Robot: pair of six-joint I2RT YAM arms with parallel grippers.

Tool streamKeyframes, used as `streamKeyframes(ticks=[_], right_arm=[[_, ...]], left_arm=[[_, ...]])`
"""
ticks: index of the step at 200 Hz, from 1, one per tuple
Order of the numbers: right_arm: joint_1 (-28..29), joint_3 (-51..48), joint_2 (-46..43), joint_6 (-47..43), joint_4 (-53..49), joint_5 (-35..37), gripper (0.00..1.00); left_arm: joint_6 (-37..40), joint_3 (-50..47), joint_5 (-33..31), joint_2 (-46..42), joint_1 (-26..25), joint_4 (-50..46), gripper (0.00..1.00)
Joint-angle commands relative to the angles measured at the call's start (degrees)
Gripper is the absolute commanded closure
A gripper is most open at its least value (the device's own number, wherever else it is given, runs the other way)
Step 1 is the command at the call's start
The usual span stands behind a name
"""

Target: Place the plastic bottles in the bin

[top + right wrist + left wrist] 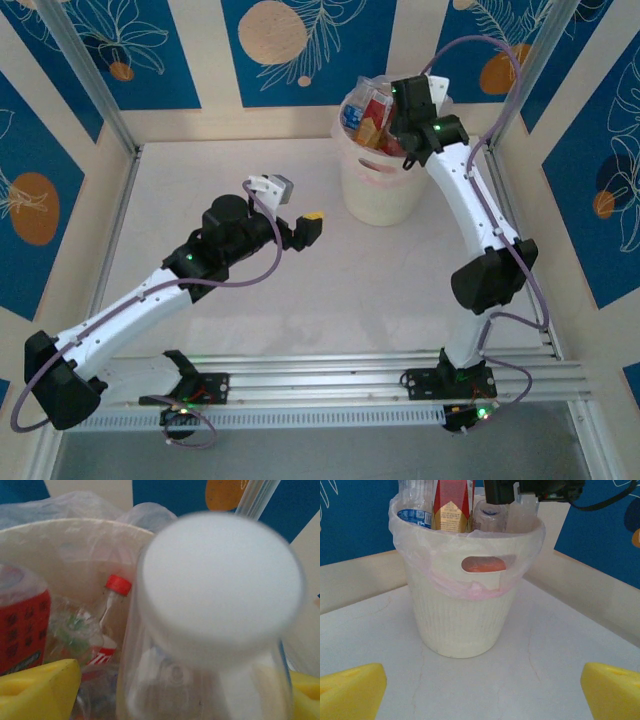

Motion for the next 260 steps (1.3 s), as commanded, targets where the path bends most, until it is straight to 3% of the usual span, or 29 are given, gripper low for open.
streamKeyframes(ticks=[1, 46, 78, 121, 196, 233, 260], right_arm=[[2.4, -2.0, -2.8, -1.5, -1.1, 2.0, 0.11], [2.8, -4.9, -6.6, -2.8, 2.6, 5.6, 0.06], [2.8, -6.2, -9.5, -1.4, 3.3, 5.4, 0.16], [0.9, -10.8, -13.6, 1.4, 3.4, 2.8, 0.41], [-3.8, -17.3, -19.4, 5.4, 5.4, -1.9, 0.46], [-6.6, -18.3, -17.9, 5.2, 7.6, -6.8, 0.47], [-7.5, -16.8, -14.2, 3.2, 10.1, -8.2, 0.55]], left_arm=[[-1.3, 1.5, -0.2, 0.4, 0.4, 0.1, 0.01], [-2.2, 1.5, 0.8, 1.0, 0.4, 0.7, 0.01], [-2.4, 1.5, 0.6, 1.0, 0.4, 0.8, 0.01], [-2.9, 1.3, 1.0, 1.1, 0.4, 0.9, 0.00], [-3.1, 0.8, 0.6, 0.9, 0.4, 1.0, 0.01], [-3.2, 0.8, 0.6, 1.2, 0.4, 1.0, 0.01], [-3.1, 0.9, 0.5, 1.3, 0.4, 0.8, 0.00]])
